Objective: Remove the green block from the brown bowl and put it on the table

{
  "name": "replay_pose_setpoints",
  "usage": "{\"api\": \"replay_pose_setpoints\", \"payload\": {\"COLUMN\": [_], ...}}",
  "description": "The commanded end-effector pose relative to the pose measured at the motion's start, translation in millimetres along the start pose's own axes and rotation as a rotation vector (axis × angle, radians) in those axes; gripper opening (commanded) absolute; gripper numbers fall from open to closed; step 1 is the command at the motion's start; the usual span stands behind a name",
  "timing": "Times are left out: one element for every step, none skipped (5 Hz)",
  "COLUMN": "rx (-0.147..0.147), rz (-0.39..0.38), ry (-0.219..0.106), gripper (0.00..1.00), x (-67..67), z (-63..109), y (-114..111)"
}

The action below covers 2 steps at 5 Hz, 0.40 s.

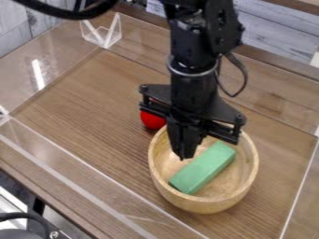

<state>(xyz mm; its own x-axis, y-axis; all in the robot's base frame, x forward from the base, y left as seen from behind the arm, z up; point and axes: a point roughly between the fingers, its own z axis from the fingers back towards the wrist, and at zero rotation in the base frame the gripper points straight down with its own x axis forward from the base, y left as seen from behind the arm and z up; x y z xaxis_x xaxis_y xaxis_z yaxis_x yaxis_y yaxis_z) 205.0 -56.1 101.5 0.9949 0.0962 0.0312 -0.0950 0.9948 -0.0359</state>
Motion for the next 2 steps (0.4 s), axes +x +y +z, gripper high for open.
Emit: {"api": "replay_pose_setpoints", "payload": {"rx": [-0.011,-0.015], "rz": [-0.014,-0.026], "ry": [-0.023,-0.022], "gripper": [0.0,0.0], "x": [5.0,6.1], "z": [9.9,15.9], "y": [-4.5,-7.5]}}
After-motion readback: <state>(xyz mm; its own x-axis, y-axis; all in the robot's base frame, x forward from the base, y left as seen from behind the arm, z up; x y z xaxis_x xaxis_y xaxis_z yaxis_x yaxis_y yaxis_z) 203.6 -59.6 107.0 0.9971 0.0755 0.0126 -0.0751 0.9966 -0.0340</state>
